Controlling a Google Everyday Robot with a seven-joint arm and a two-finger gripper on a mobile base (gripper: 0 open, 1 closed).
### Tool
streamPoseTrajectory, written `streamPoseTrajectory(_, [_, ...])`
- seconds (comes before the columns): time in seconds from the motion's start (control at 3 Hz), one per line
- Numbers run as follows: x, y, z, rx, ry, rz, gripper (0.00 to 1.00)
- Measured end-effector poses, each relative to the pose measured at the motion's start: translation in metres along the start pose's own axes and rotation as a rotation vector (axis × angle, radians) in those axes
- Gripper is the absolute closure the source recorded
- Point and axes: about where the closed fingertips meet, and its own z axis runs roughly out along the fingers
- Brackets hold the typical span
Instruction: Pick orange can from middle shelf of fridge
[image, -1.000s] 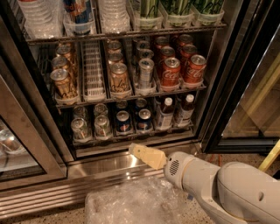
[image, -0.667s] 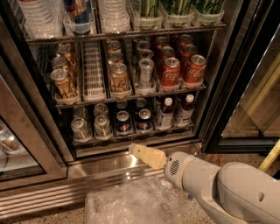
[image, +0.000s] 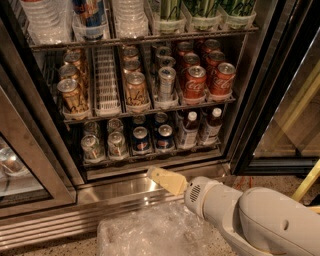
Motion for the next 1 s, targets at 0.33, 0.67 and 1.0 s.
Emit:
streamPoseTrajectory(0.33, [-0.008, 0.02, 0.005, -0.028, -0.01, -0.004, 0.0])
streamPoseTrajectory(0.67, [-0.014, 0.037, 0.01, -0.055, -0.013, -0.006, 0.0])
streamPoseTrajectory(1.0, [-0.008, 0.053, 0.016, -0.082, 0.01, -0.011, 0.0])
